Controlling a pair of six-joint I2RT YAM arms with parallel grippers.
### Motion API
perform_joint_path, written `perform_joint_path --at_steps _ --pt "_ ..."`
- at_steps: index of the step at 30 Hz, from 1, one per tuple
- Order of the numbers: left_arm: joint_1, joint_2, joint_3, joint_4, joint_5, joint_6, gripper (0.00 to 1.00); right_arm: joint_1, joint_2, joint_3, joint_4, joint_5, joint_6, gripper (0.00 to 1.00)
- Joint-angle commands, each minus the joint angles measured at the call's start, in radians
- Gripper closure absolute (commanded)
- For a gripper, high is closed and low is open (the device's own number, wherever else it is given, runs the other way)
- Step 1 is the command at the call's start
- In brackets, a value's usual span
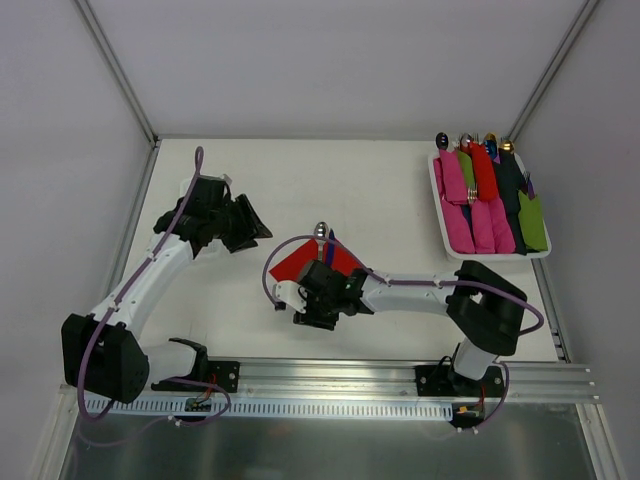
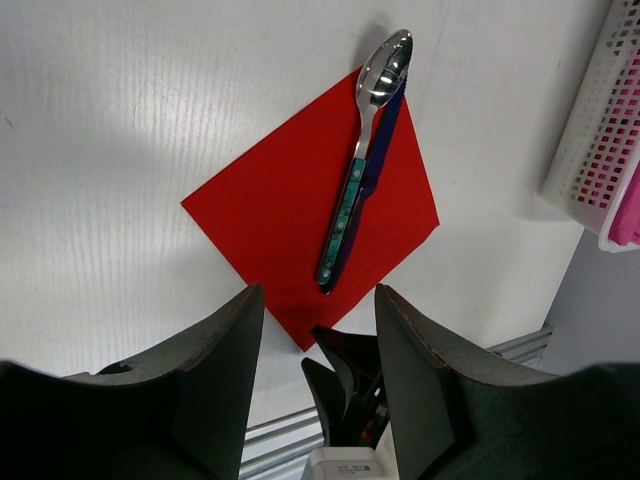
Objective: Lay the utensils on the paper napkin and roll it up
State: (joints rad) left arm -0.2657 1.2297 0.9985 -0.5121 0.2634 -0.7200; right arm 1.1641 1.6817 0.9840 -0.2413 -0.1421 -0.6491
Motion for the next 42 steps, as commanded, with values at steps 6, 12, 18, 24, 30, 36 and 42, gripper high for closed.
perform_joint_path --at_steps 6,12,18,24,30,36,42 --pt "0.037 -0.056 -0.018 -0.003 0.034 0.027 0.51 0.006 0.062 0.022 0.011 0.006 -0.02 0.57" --pt "0.049 -0.064 -0.018 -0.006 0.04 0.034 0.51 0.006 0.072 0.019 0.005 -0.005 -0.014 0.72" --pt "0.052 -0.065 -0.02 -0.009 0.04 0.042 0.5 0.006 0.033 0.044 -0.055 -0.04 0.008 0.98" --pt "0.052 -0.079 -0.037 -0.008 0.04 0.047 0.35 -0.027 -0.002 0.088 -0.101 -0.083 0.005 1.0" --pt "0.051 -0.081 -0.052 -0.008 0.037 0.054 0.26 -0.116 0.024 0.156 -0.165 -0.174 -0.055 1.0" --pt "0.051 -0.076 -0.078 0.009 0.037 0.06 0.25 -0.184 0.053 0.193 -0.197 -0.26 -0.093 1.0" --pt "0.049 -0.084 -0.11 0.044 0.049 0.065 0.25 -0.241 0.105 0.239 -0.223 -0.315 -0.11 1.0"
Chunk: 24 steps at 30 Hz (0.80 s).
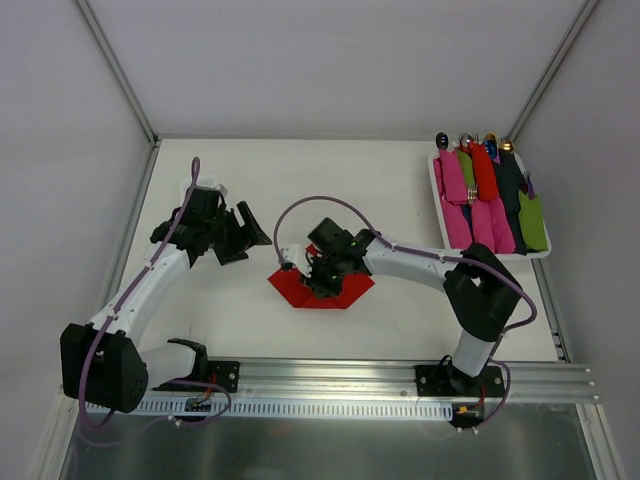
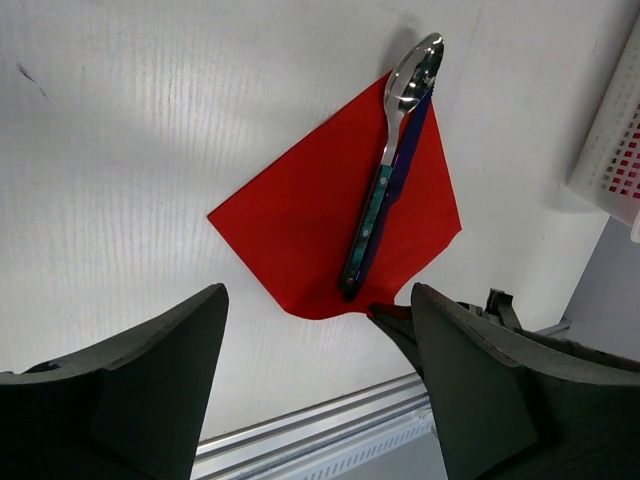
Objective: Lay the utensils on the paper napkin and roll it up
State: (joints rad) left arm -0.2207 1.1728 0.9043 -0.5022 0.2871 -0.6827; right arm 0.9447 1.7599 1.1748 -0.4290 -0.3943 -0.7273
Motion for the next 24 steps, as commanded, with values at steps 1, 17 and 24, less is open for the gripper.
perform_joint_path --at_steps 1,17,24 --pt "0.004 -0.025 -0.022 0.04 0.03 0.028 0.27 -0.033 0.032 0.051 -0.037 -0.072 -0.032 1.0" --pt "-0.112 -0.038 -0.243 0.293 0.191 -0.06 0.71 -0.136 0.131 0.131 -0.05 -0.158 -0.011 1.0" --pt "-0.239 0.039 -0.326 0.49 0.192 -0.17 0.93 -0.158 0.159 0.149 -0.056 -0.184 -0.004 1.0"
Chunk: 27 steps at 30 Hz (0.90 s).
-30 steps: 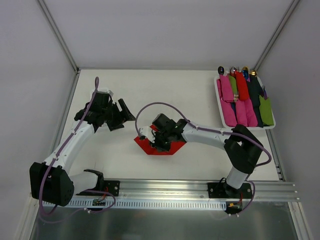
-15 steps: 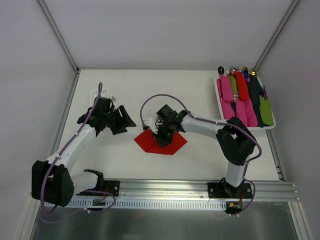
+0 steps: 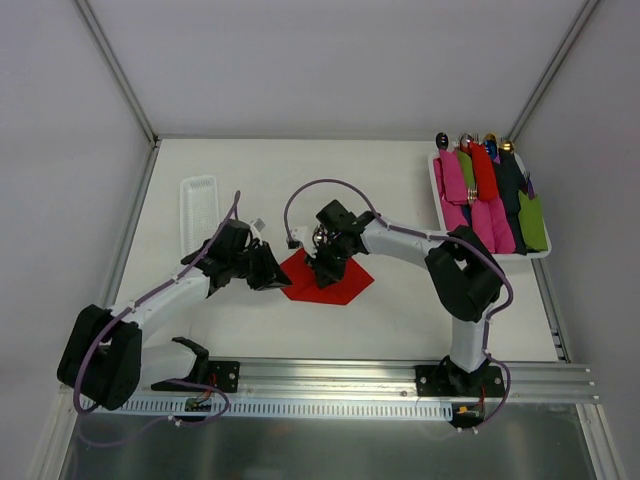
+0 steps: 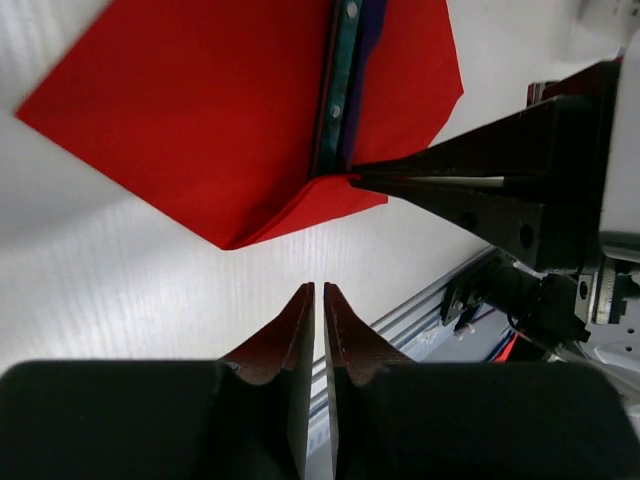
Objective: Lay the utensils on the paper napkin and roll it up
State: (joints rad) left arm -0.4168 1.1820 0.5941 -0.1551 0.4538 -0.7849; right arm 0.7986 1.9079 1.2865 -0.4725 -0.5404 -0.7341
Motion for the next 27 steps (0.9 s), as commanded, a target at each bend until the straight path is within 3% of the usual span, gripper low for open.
perform_joint_path --at_steps 1,4,11,27 --pt "-0.051 0.04 -0.022 0.156 0.025 -0.089 0.95 -0.015 0.013 0.037 -0.014 -0.039 0.004 1.0" --pt "-0.076 0.097 -0.037 0.276 0.049 -0.125 1.0 -0.022 0.017 0.042 -0.012 -0.044 0.005 1.0" --pt "-0.091 0.246 -0.056 0.451 0.088 -0.171 1.0 -0.036 0.034 0.05 -0.021 -0.049 0.001 1.0" --pt "-0.093 0.37 -0.059 0.522 0.129 -0.175 1.0 -0.055 0.062 0.079 -0.037 -0.058 -0.001 0.99"
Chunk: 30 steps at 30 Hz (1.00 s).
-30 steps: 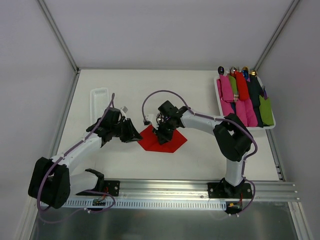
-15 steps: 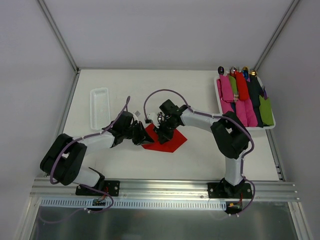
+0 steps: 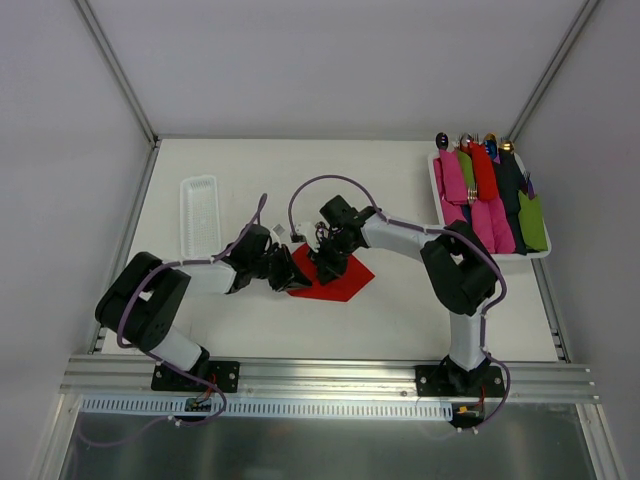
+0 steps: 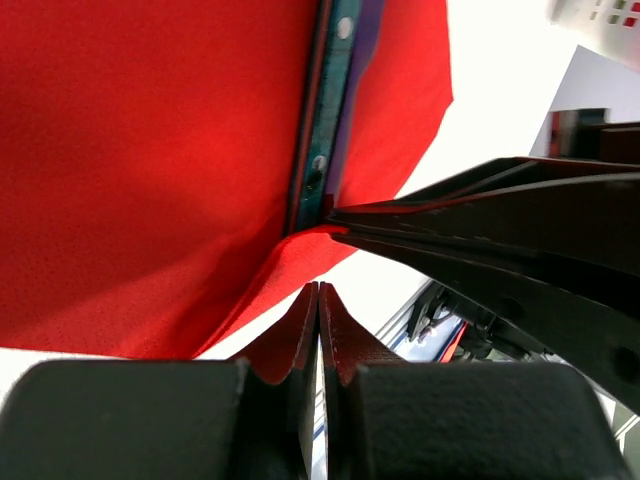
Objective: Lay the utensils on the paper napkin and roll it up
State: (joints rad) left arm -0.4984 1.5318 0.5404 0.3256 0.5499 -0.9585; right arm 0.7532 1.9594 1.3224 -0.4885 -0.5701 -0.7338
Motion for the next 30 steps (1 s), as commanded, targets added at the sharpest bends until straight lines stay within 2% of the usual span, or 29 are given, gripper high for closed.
perform_joint_path --at_steps 1,10,22,25,30 --pt "-0.009 0.025 -0.007 0.043 0.038 -0.002 1.0 -0.009 0.01 0.043 -0.019 -0.027 -0.003 0.99" --pt "-0.009 0.076 -0.02 0.079 0.059 -0.019 1.0 -0.014 0.015 0.047 -0.019 -0.034 0.001 0.99" --pt "-0.009 0.128 -0.071 0.128 0.012 -0.063 1.0 -0.018 0.016 0.052 -0.022 -0.036 -0.001 0.99" --pt "-0.009 0.14 -0.072 0.128 0.005 -0.069 1.0 -0.018 0.009 0.052 -0.024 -0.033 0.004 0.96" --pt "-0.009 0.16 -0.086 0.139 -0.013 -0.086 1.0 -0.046 -0.075 0.055 -0.027 -0.011 0.062 0.75"
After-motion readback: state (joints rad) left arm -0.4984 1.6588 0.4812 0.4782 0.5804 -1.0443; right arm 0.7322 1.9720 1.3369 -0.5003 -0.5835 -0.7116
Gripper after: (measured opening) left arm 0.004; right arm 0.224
